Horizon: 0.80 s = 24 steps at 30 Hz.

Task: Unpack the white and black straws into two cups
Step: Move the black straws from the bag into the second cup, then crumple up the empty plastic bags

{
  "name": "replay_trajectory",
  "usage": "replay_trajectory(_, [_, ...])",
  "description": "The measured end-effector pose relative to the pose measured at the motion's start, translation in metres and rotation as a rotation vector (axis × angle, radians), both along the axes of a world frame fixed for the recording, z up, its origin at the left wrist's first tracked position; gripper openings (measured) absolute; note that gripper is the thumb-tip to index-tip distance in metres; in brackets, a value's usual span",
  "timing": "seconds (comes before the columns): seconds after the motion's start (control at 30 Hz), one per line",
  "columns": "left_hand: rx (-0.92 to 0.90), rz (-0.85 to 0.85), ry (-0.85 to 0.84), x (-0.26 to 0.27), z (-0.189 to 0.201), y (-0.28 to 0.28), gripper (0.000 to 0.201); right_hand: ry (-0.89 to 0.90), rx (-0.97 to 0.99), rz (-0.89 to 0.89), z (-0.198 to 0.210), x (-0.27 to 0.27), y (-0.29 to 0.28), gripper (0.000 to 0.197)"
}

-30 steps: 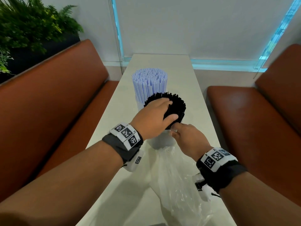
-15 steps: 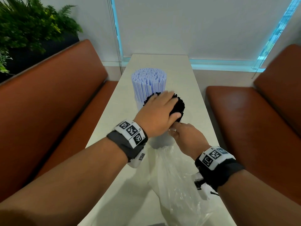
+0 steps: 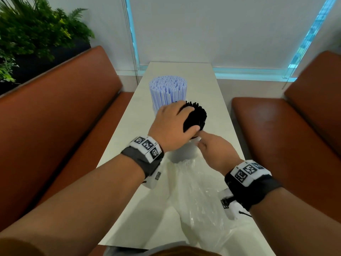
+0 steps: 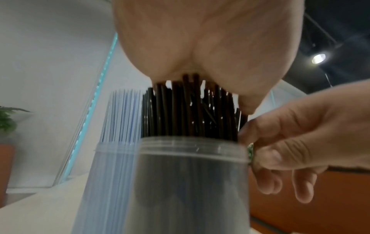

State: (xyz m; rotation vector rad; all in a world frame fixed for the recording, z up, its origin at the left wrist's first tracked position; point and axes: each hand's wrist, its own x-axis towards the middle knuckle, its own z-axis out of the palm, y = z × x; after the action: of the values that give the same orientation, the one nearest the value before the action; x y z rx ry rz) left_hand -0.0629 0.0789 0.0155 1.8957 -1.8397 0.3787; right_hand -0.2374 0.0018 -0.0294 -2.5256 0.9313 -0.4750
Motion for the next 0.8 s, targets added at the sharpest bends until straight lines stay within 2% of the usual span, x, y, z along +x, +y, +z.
replay_trajectory(0.07, [-0.233,0.013,0.112,-0.004,0.006,0.021,0.041,-0.092,-0.04,-0.136,-0.003,-0.018,-0.001,0.022])
replay_trajectory(0.1, [-0.263,0.034,0.188,-0.007,0.003,0.032,0.033,-0.076,-0.039,-0.228,-0.006,-0.03,-0.003,0.024])
replay_trajectory(0.13, [-0.219,0.063,0.284,-0.011,-0.001,0.042,0.027,0.017,-0.016,-0.325,-0.01,-0.042,-0.007,0.03])
replay_trajectory(0.17, [-0.107,0.105,0.379,-0.016,-0.008,0.049,0.027,0.175,0.036,-0.416,-0.015,-0.054,-0.012,0.042])
replay_trajectory(0.23, [0.241,0.198,0.534,-0.025,-0.031,0.057,0.039,0.494,0.177,-0.495,-0.028,-0.072,-0.018,0.069])
replay_trajectory(0.3, [0.582,0.273,0.657,-0.032,-0.06,0.059,0.06,0.592,0.284,-0.47,-0.043,-0.079,-0.018,0.076])
replay_trajectory(0.37, [0.765,0.351,0.821,-0.041,-0.088,0.058,0.092,0.53,0.373,-0.461,-0.054,-0.079,-0.016,0.067])
replay_trajectory(0.43, [0.764,0.415,0.977,-0.048,-0.108,0.056,0.102,0.461,0.423,-0.445,-0.062,-0.077,-0.01,0.057])
replay_trajectory(0.53, [0.656,0.437,1.124,-0.051,-0.129,0.051,0.08,0.382,0.405,-0.387,-0.077,-0.075,-0.003,0.022])
replay_trajectory(0.57, [0.643,0.44,1.161,-0.05,-0.133,0.051,0.07,0.324,0.492,-0.41,-0.079,-0.074,0.0,0.018])
replay_trajectory(0.67, [0.603,0.453,1.242,-0.044,-0.138,0.056,0.039,-0.027,0.762,-0.52,-0.09,-0.078,0.01,0.017])
replay_trajectory(0.8, [0.374,0.384,1.486,-0.036,-0.129,0.07,0.016,-0.317,0.86,-0.607,-0.09,-0.086,0.02,0.011])
